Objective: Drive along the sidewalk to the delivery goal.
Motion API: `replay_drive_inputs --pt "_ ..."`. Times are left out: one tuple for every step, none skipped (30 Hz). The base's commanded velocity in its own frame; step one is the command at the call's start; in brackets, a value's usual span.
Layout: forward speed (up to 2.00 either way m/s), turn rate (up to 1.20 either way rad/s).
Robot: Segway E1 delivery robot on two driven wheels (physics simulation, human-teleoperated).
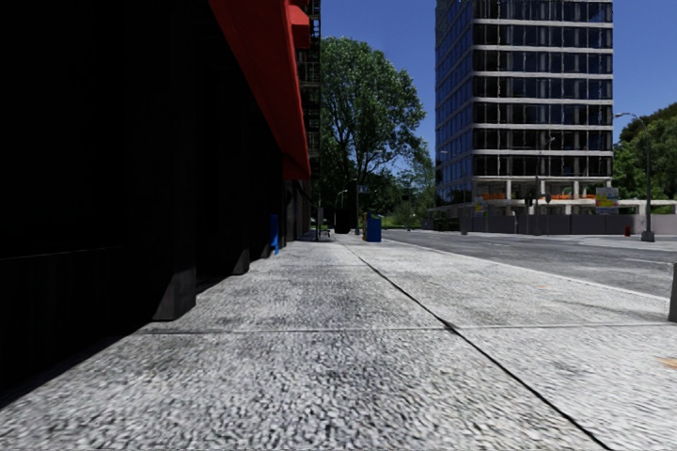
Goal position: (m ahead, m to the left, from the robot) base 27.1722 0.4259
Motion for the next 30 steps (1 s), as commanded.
replay_drive_inputs --pt "2.0 0.0" --pt "2.0 0.0" --pt "2.0 0.0" --pt "2.0 0.0" --pt "2.0 0.0" --pt "2.0 0.0" --pt "2.0 0.0" --pt "2.0 0.0" --pt "2.0 0.0" --pt "2.0 0.0" --pt "2.0 0.0" --pt "2.0 0.0" --pt "2.0 0.0" --pt "2.0 0.0" --pt "2.0 0.0" --pt "2.0 0.0" --pt "2.0 0.0" --pt "2.0 0.0" --pt "2.0 0.0" --pt "2.0 0.0" --pt "2.0 0.0" --pt "2.0 0.0" --pt "2.0 0.0" --pt "2.0 0.0" --pt "2.0 0.0" --pt "2.0 0.0" --pt "2.0 0.0" --pt "2.0 0.0" --pt "2.0 0.0" --pt "2.0 0.0"
